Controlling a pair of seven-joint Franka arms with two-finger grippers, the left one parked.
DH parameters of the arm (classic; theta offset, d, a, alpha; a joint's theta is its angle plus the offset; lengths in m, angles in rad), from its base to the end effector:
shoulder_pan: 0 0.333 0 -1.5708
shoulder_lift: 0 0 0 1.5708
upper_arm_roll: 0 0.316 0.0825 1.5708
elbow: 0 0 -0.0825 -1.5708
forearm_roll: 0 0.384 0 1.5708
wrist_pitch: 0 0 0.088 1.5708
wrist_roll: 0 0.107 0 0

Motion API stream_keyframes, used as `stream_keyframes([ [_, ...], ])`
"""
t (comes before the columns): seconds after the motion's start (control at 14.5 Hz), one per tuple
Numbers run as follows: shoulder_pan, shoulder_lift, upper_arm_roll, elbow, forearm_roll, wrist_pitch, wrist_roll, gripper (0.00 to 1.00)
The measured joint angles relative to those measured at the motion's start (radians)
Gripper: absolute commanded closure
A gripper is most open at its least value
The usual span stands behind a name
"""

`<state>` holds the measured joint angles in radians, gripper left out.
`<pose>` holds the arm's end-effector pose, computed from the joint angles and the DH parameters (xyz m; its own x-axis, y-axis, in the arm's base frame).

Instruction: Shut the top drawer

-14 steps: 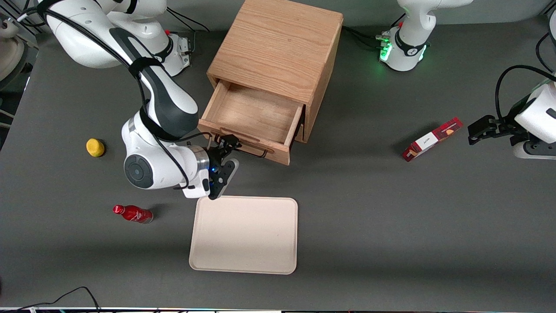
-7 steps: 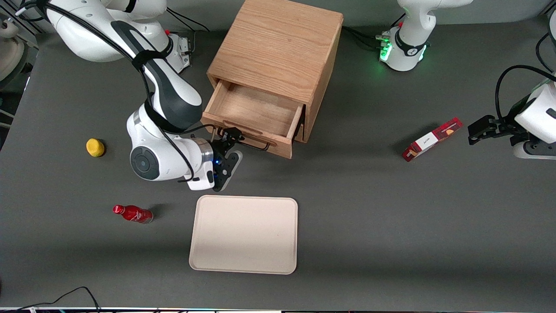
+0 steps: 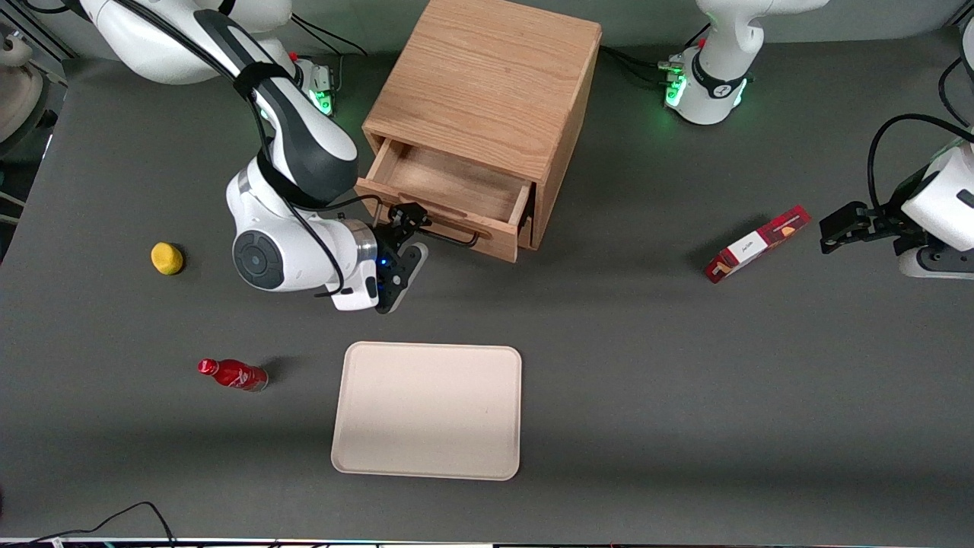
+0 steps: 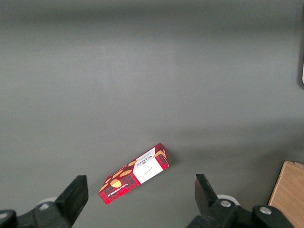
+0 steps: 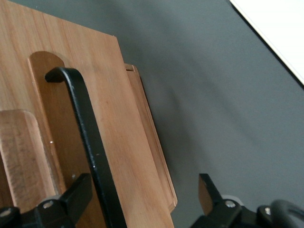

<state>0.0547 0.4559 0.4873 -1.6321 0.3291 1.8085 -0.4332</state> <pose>0.5566 0.3246 0.3741 0.6617 0.7492 -0.0286 0.6211 -0.5691 -0.5388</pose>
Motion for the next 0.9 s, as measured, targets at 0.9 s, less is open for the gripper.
stream_keyframes([
  [0.9, -0.002, -0.070, 0.079, -0.118, 0.020, 0.087, 0.101, 0.00],
])
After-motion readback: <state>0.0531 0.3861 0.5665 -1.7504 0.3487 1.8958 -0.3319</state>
